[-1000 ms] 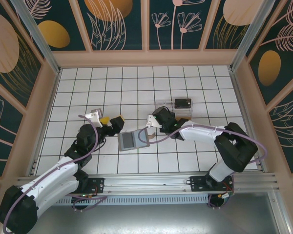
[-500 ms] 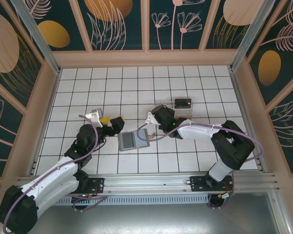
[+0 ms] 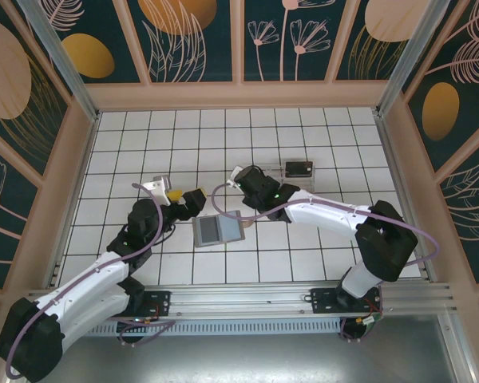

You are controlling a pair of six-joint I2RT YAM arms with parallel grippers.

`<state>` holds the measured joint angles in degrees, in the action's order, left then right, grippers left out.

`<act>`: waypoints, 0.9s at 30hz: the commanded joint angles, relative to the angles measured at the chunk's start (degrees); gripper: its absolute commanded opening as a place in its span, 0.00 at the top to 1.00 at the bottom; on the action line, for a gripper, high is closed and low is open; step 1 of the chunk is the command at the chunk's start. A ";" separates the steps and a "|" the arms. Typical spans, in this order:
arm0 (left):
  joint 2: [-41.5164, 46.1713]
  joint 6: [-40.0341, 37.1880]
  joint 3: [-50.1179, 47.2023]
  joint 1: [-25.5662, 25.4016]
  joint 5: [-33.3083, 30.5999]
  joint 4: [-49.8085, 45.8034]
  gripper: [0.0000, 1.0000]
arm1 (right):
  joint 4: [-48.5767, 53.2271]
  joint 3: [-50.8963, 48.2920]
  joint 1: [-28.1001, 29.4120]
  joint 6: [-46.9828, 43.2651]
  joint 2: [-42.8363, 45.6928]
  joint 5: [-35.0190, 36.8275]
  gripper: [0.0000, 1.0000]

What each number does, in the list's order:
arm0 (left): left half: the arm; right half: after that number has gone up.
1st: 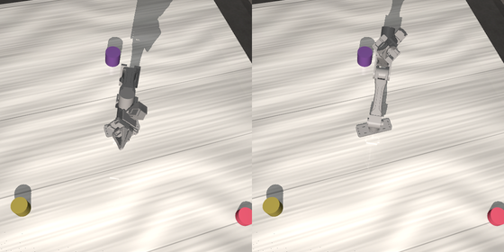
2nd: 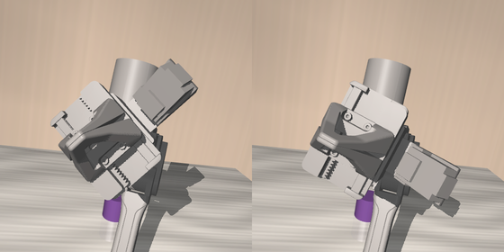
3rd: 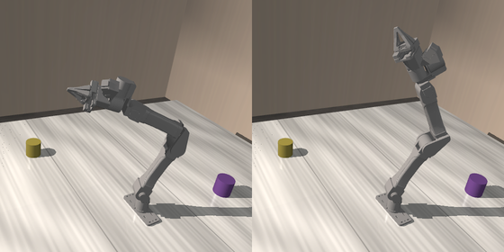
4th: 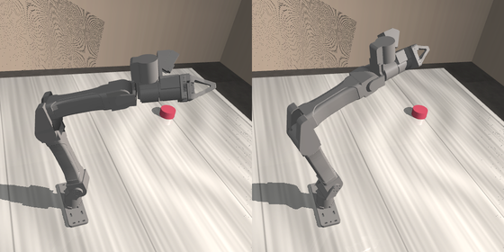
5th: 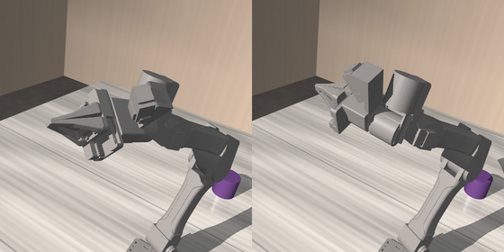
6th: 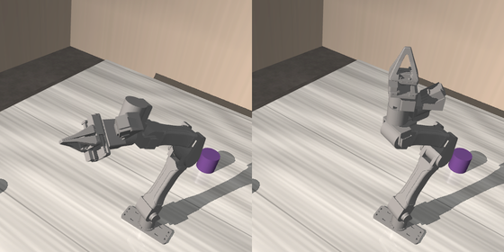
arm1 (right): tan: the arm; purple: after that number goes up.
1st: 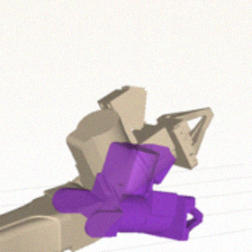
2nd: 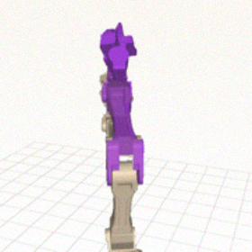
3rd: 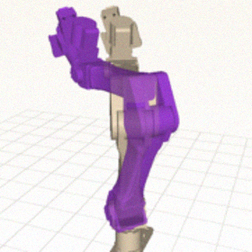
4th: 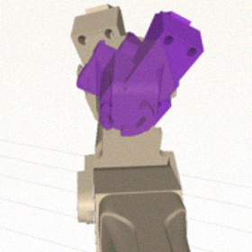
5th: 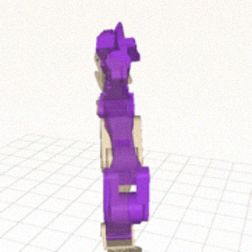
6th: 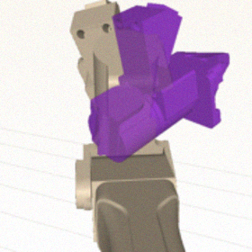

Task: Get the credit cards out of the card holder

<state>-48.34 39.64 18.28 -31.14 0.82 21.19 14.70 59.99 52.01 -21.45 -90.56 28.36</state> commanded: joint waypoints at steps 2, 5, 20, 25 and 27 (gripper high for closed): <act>-2.03 0.06 3.55 -0.15 -1.35 -4.16 0.01 | 2.18 -0.72 0.72 20.57 0.97 -10.98 0.66; -3.26 1.65 4.41 -0.15 -1.50 -7.34 0.05 | -3.44 -4.52 0.81 26.47 2.82 -16.76 0.66; -13.23 10.36 1.63 -0.13 6.92 -12.49 0.34 | -17.37 -16.01 0.84 35.80 -0.03 -29.04 0.70; -14.48 10.43 2.02 -0.15 8.69 -13.02 0.38 | -19.58 -17.42 0.85 35.42 -2.05 -30.73 0.70; -15.02 10.37 2.20 -0.13 9.83 -13.14 0.38 | -19.76 -17.54 0.90 35.51 -3.11 -30.48 0.70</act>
<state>-62.76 49.34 20.29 -31.11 8.14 8.51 -2.68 43.51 52.51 12.88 -92.09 -0.80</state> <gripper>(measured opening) 0.623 0.299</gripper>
